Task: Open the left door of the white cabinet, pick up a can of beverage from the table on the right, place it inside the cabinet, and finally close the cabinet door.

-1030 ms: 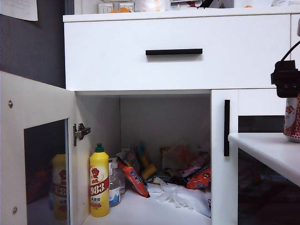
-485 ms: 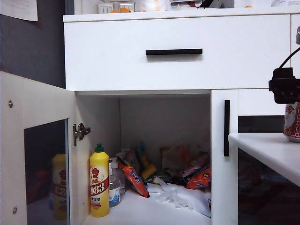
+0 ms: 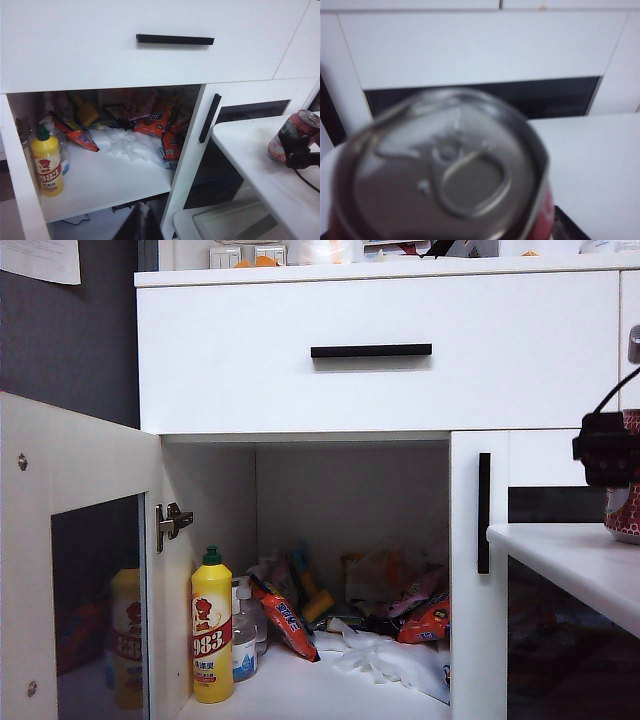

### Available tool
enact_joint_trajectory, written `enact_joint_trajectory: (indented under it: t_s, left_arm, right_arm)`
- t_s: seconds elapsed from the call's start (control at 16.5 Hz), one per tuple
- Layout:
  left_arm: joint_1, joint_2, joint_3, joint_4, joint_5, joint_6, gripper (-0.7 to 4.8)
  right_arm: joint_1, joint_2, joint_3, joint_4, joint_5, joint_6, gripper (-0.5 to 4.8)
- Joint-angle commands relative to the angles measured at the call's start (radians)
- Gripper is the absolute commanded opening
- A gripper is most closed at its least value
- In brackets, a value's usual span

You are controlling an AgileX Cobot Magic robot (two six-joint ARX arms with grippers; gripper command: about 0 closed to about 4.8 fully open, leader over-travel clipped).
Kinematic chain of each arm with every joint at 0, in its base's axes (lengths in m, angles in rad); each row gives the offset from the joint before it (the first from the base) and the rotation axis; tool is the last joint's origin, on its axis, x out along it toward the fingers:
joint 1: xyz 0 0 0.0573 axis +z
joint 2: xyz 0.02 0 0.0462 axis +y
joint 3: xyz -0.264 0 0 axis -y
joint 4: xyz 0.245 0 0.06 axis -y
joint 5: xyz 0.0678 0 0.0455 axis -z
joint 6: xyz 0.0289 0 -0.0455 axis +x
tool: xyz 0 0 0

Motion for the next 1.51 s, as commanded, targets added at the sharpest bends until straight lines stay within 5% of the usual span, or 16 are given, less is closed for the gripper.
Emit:
enact_joint_trajectory:
  t_s: [0.06,0.3,0.67,0.79,1.09,1.21,1.51]
  left_arm:
    - [0.001,-0.001,0.003,0.004,-0.003,0.003,-0.05]
    - [0.001,-0.001,0.003,0.004,-0.003,0.003,-0.05]
    - [0.001,-0.001,0.003,0.004,-0.003,0.003,-0.05]
    - [0.001,-0.001,0.003,0.003,-0.003,0.003,-0.05]
    - [0.001,-0.001,0.003,-0.013,-0.002,0.003,-0.05]
    - [0.001,-0.001,0.003,-0.016,-0.003,0.003,-0.05]
    - [0.001,-0.001,0.003,-0.016,-0.003,0.003,-0.05]
  right_arm:
    - [0.0,0.011,0.003,0.029,0.001,0.005,4.79]
    - [0.0,0.011,0.003,0.168,0.0,-0.004,4.79]
    - [0.0,0.011,0.003,0.159,-0.001,-0.003,4.79]
    - [0.0,0.011,0.003,0.159,-0.002,-0.003,3.66]
    - [0.002,0.01,0.003,0.16,-0.002,-0.003,3.58]
    - [0.003,0.01,0.003,0.159,-0.027,-0.004,1.61]
    - [0.008,-0.001,0.004,0.167,-0.068,-0.004,1.48]
